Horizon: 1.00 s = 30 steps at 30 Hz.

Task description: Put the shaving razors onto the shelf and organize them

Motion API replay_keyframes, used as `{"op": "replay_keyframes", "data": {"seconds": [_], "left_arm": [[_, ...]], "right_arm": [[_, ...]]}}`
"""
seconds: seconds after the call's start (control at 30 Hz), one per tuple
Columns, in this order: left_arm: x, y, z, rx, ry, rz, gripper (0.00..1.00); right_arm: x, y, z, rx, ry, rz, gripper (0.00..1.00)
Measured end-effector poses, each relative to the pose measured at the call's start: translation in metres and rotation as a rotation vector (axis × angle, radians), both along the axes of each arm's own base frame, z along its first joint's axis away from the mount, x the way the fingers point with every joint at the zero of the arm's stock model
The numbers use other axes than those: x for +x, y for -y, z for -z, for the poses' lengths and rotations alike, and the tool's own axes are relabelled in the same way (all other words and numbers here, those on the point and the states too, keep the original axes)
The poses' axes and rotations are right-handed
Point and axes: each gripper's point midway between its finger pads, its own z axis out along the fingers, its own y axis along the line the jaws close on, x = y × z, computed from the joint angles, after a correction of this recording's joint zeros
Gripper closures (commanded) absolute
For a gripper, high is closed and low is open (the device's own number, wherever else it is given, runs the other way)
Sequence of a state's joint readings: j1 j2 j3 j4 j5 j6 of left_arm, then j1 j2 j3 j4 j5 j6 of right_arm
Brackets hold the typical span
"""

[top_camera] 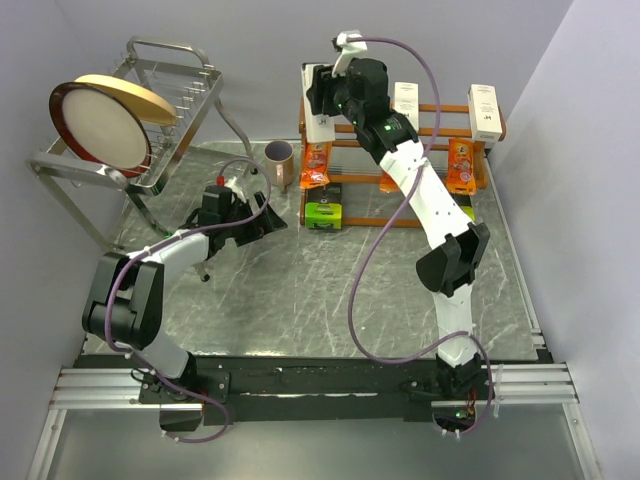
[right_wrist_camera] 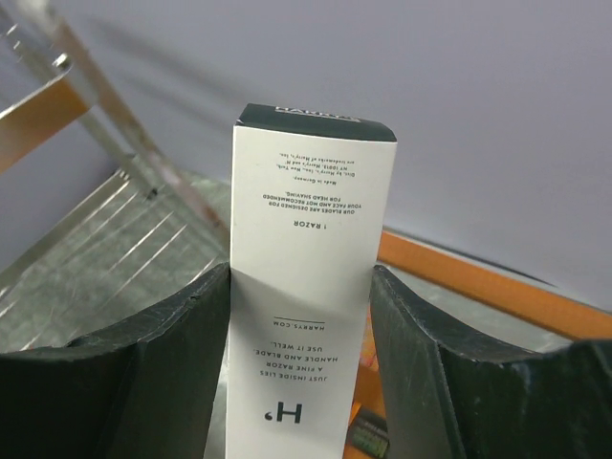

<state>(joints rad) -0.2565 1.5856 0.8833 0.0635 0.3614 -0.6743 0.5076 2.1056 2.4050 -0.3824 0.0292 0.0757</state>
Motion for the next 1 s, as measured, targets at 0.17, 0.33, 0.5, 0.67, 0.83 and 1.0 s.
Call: {"op": "replay_keyframes", "data": {"seconds": [0.17,0.33,0.5,0.67,0.83,1.0], "left_arm": [[0.001,0.000,0.006,0.003,-0.014,-0.001,0.00],[0.000,0.000,0.011,0.007,-0.027,0.000,0.01],[0.001,0.000,0.011,0.007,-0.027,-0.001,0.01],[0.001,0.000,0.011,0.007,-0.027,-0.001,0.01],[0.001,0.000,0.011,0.007,-0.028,-0.001,0.01],[0.002,0.000,0.014,0.008,-0.035,-0.001,0.01]], "right_arm": [[0.013,0.005,-0.003,0.026,0.027,0.043,0.50],[0.024,0.003,0.004,0.031,0.040,0.067,0.48],[0.037,0.002,0.008,0.058,0.062,0.100,0.48],[0.050,0.001,0.020,0.081,0.064,0.128,0.48],[0.059,0.001,0.035,0.098,0.040,0.162,0.46],[0.062,0.005,0.036,0.116,0.039,0.197,0.36]]}}
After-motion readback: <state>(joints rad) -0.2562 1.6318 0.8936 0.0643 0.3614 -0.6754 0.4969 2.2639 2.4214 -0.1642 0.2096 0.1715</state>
